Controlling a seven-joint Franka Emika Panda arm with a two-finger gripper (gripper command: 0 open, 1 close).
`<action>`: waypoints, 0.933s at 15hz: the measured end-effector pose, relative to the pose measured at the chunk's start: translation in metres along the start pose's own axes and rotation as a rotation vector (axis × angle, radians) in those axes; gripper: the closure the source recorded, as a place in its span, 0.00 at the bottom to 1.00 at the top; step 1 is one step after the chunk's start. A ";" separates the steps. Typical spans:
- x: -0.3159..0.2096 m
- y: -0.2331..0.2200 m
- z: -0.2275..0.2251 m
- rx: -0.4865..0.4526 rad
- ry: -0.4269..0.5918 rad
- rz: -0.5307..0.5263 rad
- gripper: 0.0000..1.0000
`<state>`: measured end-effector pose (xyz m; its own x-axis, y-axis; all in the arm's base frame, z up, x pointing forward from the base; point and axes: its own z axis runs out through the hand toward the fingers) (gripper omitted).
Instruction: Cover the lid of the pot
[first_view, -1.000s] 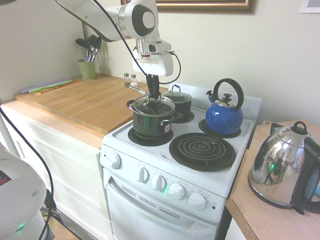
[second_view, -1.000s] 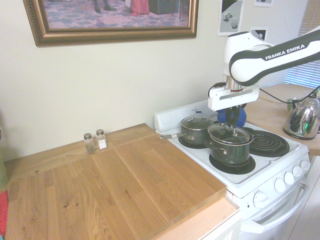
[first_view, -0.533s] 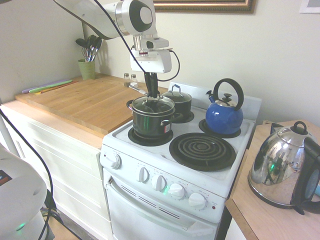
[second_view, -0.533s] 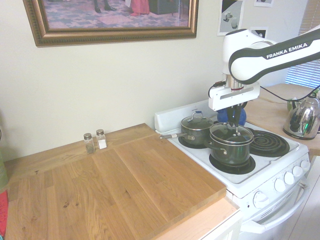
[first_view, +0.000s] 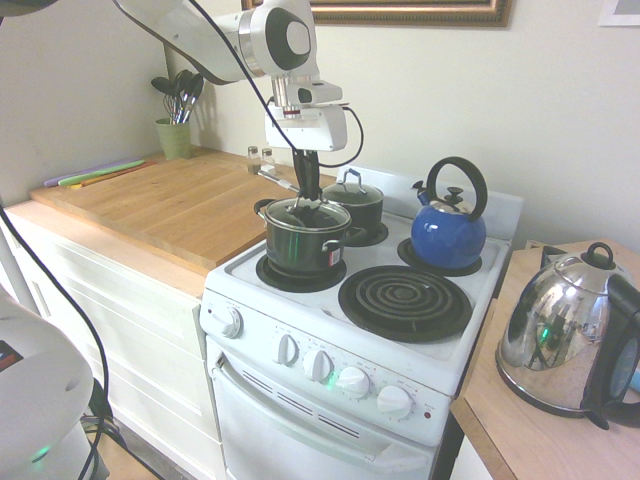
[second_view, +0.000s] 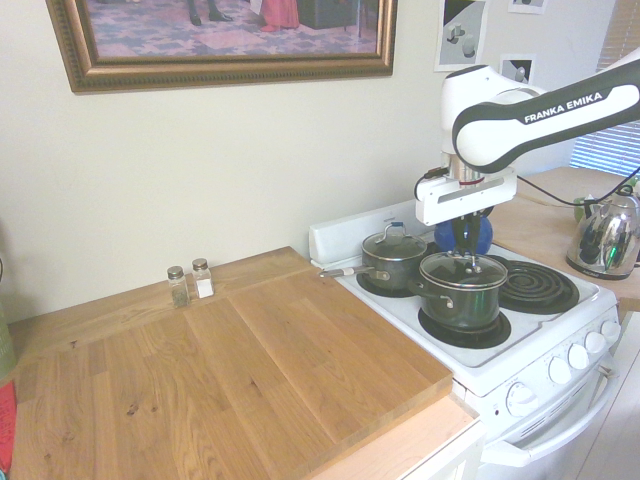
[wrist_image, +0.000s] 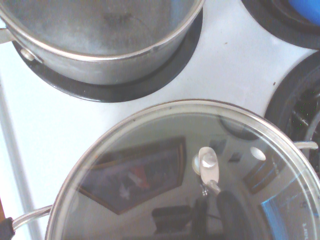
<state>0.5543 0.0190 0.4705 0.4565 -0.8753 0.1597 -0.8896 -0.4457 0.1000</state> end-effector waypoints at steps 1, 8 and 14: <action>0.001 -0.001 0.000 0.000 0.000 0.000 1.00; 0.001 -0.001 -0.001 0.006 -0.005 0.001 0.00; -0.007 0.012 -0.017 0.033 0.006 0.005 0.00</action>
<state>0.5405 0.0223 0.4869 0.4522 -0.8763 0.1663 -0.8918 -0.4476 0.0667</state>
